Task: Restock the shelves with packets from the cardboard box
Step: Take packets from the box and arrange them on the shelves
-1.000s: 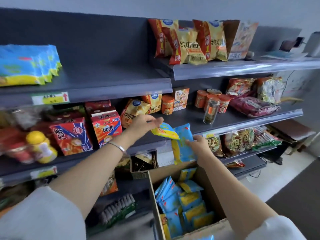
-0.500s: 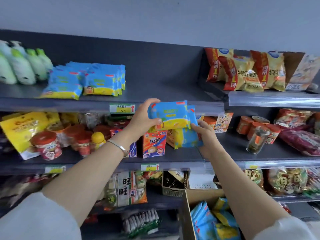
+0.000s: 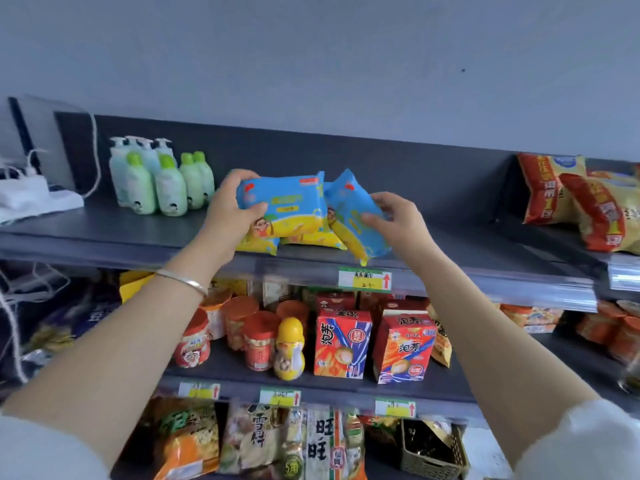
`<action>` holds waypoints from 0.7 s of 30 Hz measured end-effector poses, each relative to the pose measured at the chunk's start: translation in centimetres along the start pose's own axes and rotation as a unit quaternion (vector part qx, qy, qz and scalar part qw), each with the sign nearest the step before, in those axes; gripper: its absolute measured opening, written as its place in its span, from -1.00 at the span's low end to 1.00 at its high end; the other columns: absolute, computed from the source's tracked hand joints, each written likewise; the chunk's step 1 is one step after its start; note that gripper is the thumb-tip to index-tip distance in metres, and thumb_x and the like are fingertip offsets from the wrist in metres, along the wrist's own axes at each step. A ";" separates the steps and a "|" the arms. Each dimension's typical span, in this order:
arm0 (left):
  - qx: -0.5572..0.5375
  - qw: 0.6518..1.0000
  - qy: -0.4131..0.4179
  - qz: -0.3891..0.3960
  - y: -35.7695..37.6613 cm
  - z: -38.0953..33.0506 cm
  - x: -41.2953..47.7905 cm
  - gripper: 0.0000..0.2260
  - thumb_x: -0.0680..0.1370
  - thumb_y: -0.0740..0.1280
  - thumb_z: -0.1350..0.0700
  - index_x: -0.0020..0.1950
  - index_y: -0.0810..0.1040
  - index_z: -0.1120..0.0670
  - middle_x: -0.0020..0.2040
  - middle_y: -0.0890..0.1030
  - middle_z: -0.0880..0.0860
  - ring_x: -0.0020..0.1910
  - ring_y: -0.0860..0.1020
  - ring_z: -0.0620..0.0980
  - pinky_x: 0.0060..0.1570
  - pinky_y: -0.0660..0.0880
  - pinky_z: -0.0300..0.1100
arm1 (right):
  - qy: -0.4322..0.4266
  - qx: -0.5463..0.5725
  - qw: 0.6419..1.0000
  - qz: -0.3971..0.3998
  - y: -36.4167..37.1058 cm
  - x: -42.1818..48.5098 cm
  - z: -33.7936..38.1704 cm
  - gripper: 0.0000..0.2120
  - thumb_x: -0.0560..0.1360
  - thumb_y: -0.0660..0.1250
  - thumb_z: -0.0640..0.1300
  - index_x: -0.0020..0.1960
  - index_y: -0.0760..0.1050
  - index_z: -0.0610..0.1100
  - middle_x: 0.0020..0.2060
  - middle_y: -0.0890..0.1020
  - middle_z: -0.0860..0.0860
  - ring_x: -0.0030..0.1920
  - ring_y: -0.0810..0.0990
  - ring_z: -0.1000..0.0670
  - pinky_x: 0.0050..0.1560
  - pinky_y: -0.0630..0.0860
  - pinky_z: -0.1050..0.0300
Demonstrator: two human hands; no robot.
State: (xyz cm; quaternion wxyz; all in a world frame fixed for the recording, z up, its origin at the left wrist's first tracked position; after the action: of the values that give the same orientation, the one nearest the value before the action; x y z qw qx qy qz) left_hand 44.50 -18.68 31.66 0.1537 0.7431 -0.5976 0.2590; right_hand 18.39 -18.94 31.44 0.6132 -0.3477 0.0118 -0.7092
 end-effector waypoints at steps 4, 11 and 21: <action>-0.023 0.999 -0.016 -0.041 -3.7 2.2 1.9 -0.66 0.51 0.26 0.41 -0.01 0.38 -0.05 0.11 0.38 -0.01 0.18 0.42 -0.05 -0.14 0.50 -0.27 | -0.004 -0.196 0.980 0.033 3.0 3.2 0.7 -0.63 0.46 0.40 -0.04 0.26 0.51 0.04 0.15 0.60 0.04 0.18 0.53 0.01 0.17 0.48 0.02; -0.017 0.996 -0.066 -0.058 -4.4 5.9 3.1 -0.54 0.52 0.23 0.41 0.31 0.35 -0.02 0.26 0.31 -0.05 0.18 0.41 -0.14 -0.09 0.48 -0.22 | -0.002 -0.331 0.928 0.172 6.4 7.3 1.4 -0.71 0.48 0.37 0.04 0.20 0.50 0.12 0.08 0.53 0.11 0.22 0.44 0.01 0.27 0.19 -0.08; -0.045 0.994 -0.094 -0.031 -2.7 7.4 4.3 -0.57 0.53 0.23 0.41 0.19 0.36 -0.10 0.27 0.43 0.12 0.03 0.51 0.00 -0.29 0.47 -0.21 | -0.040 -0.389 0.900 0.193 8.5 8.6 -1.5 -0.56 0.47 0.34 0.09 0.33 0.38 0.10 0.22 0.42 0.03 0.23 0.42 -0.07 0.19 0.33 -0.08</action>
State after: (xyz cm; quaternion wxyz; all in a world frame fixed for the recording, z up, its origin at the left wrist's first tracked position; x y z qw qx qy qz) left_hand 49.25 -25.53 28.27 0.1380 0.7747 -0.5971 0.1555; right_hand 24.87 -29.21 30.63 0.5540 -0.5774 0.3297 -0.5010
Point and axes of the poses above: each hand's wrist, its own x-axis towards the middle knuckle, its own y-axis out of the palm, z = x × y, the point moved 5 cm from there along x, towards the middle knuckle
